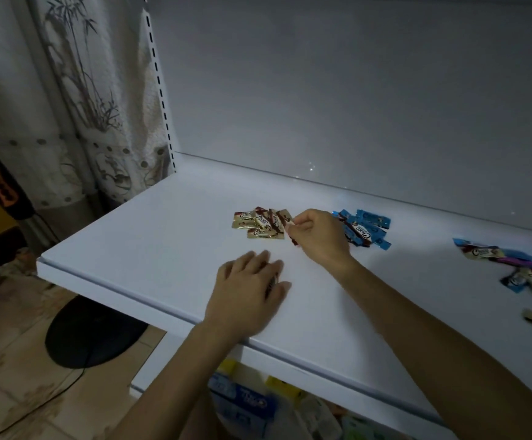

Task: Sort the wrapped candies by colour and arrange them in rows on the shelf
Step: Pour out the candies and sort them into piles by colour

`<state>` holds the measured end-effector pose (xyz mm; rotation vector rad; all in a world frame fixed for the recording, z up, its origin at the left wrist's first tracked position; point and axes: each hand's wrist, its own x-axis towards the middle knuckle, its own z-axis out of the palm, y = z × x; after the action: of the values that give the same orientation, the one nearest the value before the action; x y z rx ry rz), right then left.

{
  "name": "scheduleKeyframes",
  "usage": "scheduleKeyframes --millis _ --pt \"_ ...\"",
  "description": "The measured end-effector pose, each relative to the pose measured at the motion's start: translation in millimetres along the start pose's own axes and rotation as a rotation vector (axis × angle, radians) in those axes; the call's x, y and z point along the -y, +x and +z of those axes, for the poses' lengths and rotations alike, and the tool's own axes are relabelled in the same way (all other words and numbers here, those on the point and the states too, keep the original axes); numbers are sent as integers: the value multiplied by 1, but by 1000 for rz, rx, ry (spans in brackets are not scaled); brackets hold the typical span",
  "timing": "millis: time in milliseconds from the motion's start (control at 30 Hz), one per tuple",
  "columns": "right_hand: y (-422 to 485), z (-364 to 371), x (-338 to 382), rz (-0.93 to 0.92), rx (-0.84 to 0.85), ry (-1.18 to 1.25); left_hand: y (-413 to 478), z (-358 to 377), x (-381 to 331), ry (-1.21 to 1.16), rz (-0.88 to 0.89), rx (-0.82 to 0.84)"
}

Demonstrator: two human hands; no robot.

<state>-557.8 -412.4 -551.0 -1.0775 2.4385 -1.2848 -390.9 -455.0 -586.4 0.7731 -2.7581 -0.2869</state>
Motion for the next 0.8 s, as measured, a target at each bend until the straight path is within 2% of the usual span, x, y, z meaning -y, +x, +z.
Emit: scheduleKeyframes --millis 133,267,333,400,567,733,800 --pt "22 24 8 -151 -120 -267 0 2 3 -5 18 -14" --pt "34 38 11 -189 -3 -473 0 -3 -1 -48 8 -4" --pt "33 34 11 -161 28 -434 1 -4 -4 -94 -33 7" --pt "25 23 9 -195 12 -394 1 -5 -5 -154 -56 -59" --pt "-12 -19 -11 -204 -63 -176 1 -12 -35 -149 114 -332" --pt "-68 -80 -49 -153 -219 -103 15 -6 -111 -281 281 -302" --pt "-91 -107 -65 -78 -303 -38 16 7 -142 -298 342 -247"
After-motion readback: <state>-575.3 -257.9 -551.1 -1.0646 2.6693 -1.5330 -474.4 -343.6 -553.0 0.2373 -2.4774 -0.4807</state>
